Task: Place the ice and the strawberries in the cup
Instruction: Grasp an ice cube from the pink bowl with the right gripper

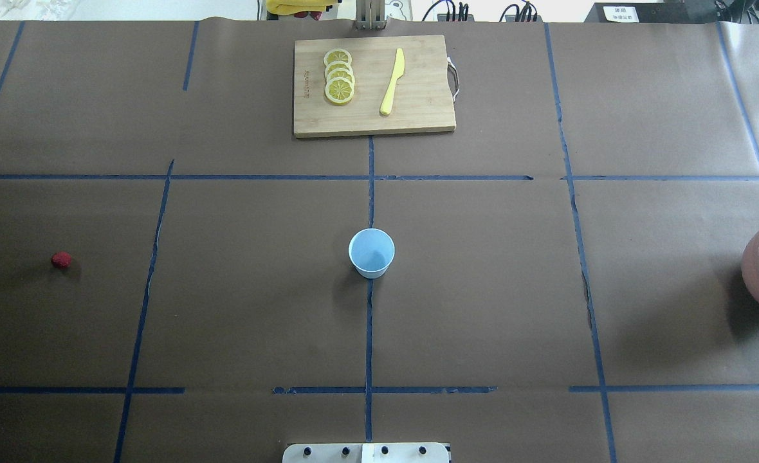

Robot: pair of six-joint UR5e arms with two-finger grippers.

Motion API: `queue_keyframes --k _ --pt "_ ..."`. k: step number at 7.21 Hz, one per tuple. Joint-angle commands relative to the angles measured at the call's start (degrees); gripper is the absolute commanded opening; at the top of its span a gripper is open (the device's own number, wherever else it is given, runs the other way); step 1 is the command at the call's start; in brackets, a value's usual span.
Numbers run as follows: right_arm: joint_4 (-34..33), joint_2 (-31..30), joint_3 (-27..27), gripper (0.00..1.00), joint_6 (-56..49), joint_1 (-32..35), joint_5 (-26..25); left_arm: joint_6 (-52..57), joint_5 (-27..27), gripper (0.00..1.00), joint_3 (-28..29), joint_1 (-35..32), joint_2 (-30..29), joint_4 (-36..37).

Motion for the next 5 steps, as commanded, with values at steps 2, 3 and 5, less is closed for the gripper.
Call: queue_keyframes --k 2,3,5 --pt "0.1 0.4 -0.6 0.71 0.0 -0.1 -0.7 0.0 0.1 1.0 0.0 0.0 0.0 -0.1" --pt "0.1 0.4 -0.7 0.7 0.0 0.0 -0.7 0.0 0.1 1.0 0.0 0.0 0.0 0.0" --pt "0.1 0.4 -0.7 0.46 0.0 -0.1 -0.7 0.1 0.1 1.0 0.0 0.0 0.0 0.0"
